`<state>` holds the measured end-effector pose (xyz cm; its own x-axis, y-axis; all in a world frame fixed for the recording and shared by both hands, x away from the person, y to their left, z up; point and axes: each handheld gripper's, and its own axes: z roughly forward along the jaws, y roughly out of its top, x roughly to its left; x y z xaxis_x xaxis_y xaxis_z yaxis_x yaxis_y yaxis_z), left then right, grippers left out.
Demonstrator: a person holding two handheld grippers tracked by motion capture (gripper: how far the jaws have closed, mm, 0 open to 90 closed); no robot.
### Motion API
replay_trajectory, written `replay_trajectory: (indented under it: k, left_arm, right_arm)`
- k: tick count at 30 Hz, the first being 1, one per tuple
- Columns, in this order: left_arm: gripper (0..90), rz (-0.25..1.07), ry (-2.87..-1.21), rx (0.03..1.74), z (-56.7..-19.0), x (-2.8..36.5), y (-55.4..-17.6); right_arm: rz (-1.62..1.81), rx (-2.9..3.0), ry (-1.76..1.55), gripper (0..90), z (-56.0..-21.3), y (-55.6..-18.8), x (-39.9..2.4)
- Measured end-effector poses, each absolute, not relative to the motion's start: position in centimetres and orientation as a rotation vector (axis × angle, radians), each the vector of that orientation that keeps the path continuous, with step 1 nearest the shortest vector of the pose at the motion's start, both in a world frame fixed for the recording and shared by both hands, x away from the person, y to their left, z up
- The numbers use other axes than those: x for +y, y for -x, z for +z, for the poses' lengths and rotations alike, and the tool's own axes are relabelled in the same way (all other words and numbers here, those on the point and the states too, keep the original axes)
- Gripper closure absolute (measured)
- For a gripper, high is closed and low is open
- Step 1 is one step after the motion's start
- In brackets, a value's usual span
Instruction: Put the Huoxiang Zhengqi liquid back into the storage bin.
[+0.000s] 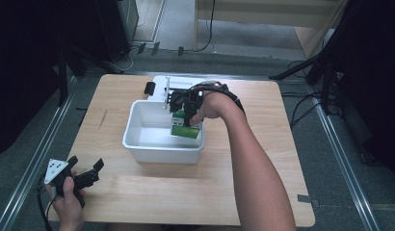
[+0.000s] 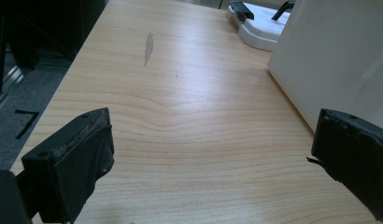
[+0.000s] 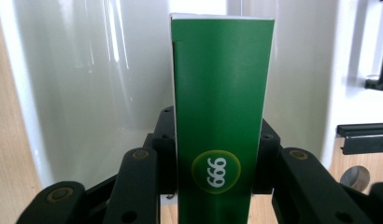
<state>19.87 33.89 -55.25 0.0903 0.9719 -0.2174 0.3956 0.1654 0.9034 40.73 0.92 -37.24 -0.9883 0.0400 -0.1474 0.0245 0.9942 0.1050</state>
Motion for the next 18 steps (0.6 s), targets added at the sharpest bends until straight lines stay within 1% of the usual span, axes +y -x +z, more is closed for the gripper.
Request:
replay_trajectory:
  k: [9,18]
  left_arm:
    - [0.0,0.745,-1.394,1.472,-55.2,33.9,-19.9]
    - [0.0,0.749,-1.395,1.471,-55.2,33.9,-19.9]
  right_arm:
    - [0.137,3.003,-0.060,64.0,-39.0,-40.9,1.3]
    - [0.109,3.002,-0.077,62.4,-39.2,-41.1,1.1]
